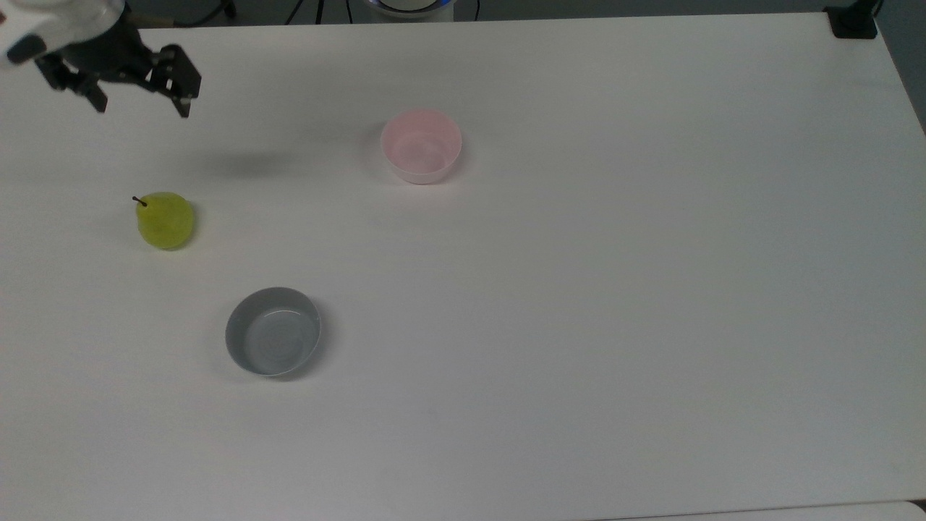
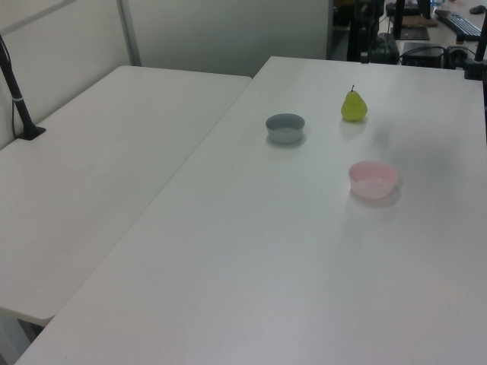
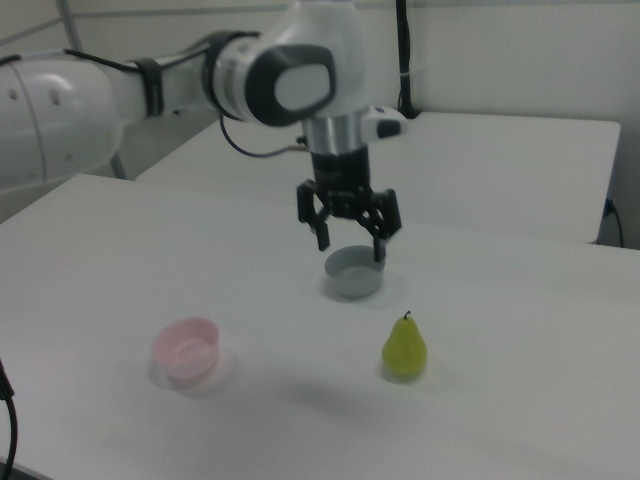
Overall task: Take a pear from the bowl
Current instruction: 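Open the gripper, release the pear, and raise the gripper away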
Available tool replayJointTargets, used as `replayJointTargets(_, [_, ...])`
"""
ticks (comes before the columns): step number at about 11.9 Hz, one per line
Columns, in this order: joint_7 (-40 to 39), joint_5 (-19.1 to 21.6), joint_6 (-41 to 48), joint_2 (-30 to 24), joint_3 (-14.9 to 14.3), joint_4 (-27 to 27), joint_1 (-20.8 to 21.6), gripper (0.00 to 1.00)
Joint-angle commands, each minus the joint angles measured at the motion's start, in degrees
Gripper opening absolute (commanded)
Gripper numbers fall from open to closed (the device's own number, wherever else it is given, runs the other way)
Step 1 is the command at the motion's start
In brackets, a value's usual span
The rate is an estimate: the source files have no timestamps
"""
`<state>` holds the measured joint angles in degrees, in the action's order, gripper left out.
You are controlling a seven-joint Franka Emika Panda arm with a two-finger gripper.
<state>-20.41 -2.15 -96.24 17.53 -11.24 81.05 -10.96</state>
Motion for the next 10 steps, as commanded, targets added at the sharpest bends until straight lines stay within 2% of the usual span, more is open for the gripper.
replayJointTargets(1, [8.7, -1.1, 6.6, -7.2, 0.0, 1.7, 3.6, 1.00])
replayJointTargets(3, [11.2, -0.9, 10.1, -10.2, 0.0, 1.7, 6.7, 1.00])
replayJointTargets(6, [22.4, -0.3, 11.3, -14.6, 0.0, 3.7, 11.3, 1.00])
replayJointTargets(9, [22.6, 0.4, 10.4, -19.9, -0.5, 9.0, 15.2, 1.00])
replayJointTargets(10, [22.5, 0.6, 7.3, -20.7, -0.4, 10.9, 15.5, 1.00])
